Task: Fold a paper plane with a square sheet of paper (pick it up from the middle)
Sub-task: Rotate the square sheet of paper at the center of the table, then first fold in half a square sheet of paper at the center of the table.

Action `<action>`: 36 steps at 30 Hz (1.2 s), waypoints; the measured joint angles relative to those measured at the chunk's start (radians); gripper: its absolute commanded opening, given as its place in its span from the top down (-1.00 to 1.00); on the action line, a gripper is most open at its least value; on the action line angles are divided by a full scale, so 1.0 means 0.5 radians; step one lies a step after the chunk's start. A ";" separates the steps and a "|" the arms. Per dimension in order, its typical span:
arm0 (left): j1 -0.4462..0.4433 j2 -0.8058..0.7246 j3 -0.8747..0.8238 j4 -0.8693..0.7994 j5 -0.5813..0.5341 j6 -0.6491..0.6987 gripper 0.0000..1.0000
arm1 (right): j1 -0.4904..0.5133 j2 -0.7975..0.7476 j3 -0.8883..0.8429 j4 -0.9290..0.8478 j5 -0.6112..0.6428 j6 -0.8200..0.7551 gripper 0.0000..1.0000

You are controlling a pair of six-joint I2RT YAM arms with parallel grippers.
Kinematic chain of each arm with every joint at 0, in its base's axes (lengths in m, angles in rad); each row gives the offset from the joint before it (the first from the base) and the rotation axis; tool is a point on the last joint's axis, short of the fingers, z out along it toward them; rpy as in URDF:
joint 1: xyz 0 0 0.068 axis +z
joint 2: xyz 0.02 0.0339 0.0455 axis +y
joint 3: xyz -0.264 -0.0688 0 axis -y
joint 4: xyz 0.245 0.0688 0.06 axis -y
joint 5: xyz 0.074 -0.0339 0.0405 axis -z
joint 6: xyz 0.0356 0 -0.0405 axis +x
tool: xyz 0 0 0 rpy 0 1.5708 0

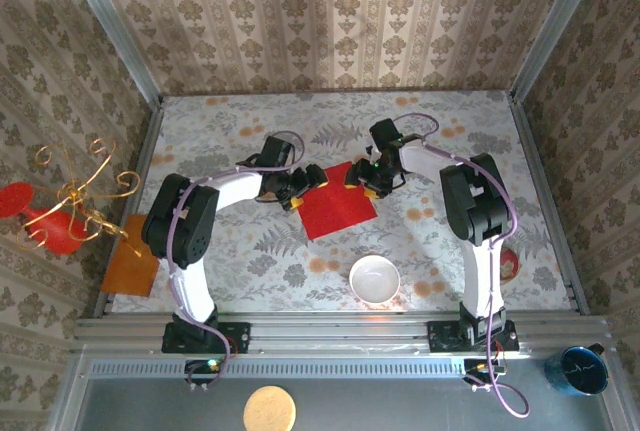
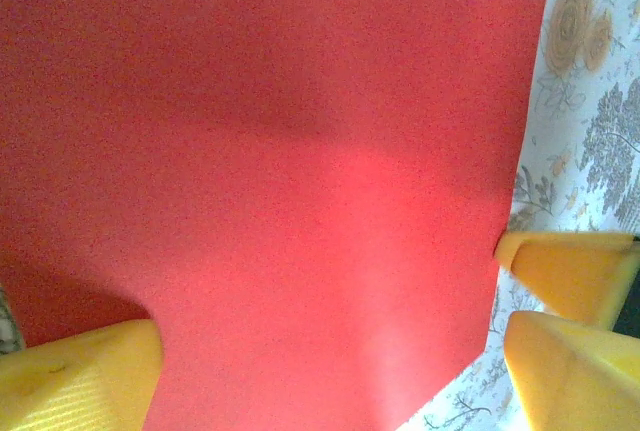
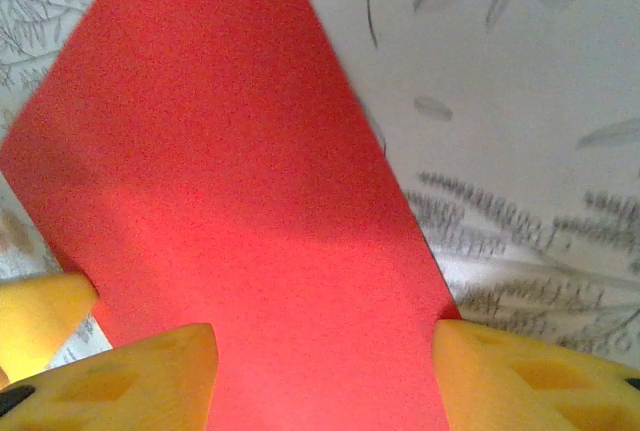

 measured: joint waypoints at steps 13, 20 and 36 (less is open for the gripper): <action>0.121 0.118 0.240 -0.211 0.025 0.273 -0.82 | 0.110 -0.184 -0.310 0.217 -0.095 0.302 -0.20; 0.009 0.027 0.246 -0.384 -0.060 0.323 -0.83 | 0.101 -0.201 -0.240 0.209 -0.095 0.275 -0.03; -0.138 -0.094 -0.034 -0.256 -0.146 0.051 -0.89 | 0.093 -0.066 -0.193 0.201 -0.143 0.202 0.06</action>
